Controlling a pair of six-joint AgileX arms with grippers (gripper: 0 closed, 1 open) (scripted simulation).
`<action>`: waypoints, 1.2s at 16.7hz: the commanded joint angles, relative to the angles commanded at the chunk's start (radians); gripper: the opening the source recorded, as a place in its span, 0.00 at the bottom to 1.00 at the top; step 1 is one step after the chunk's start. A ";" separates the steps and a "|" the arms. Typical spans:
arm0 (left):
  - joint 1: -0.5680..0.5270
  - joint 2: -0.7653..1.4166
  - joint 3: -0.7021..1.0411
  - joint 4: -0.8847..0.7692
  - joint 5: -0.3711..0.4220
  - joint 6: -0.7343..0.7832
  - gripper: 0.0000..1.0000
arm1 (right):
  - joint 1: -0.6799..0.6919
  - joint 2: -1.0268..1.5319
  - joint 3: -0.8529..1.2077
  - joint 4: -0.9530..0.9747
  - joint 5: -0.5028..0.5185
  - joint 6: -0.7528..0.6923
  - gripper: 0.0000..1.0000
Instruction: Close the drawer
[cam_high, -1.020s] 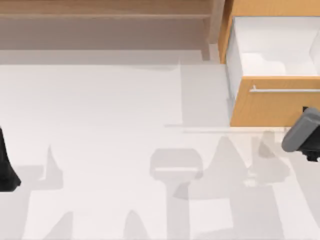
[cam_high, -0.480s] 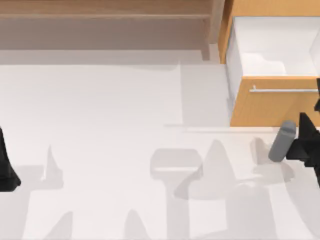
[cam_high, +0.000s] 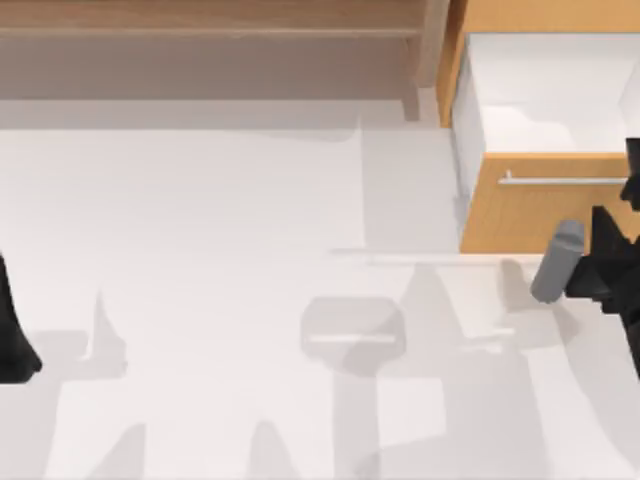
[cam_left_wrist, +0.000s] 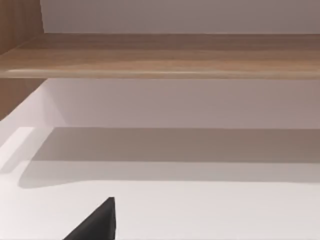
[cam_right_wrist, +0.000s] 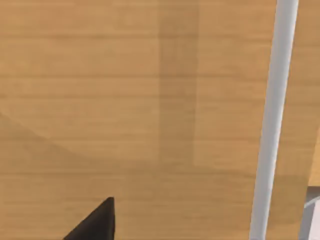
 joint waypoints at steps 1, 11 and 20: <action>0.000 0.000 0.000 0.000 0.000 0.000 1.00 | -0.004 0.002 0.012 -0.010 -0.004 0.000 1.00; 0.000 0.000 0.000 0.000 0.000 0.000 1.00 | -0.007 0.003 0.018 -0.015 -0.007 0.000 0.55; 0.000 0.000 0.000 0.000 0.000 0.000 1.00 | -0.007 0.003 0.018 -0.015 -0.007 0.000 0.00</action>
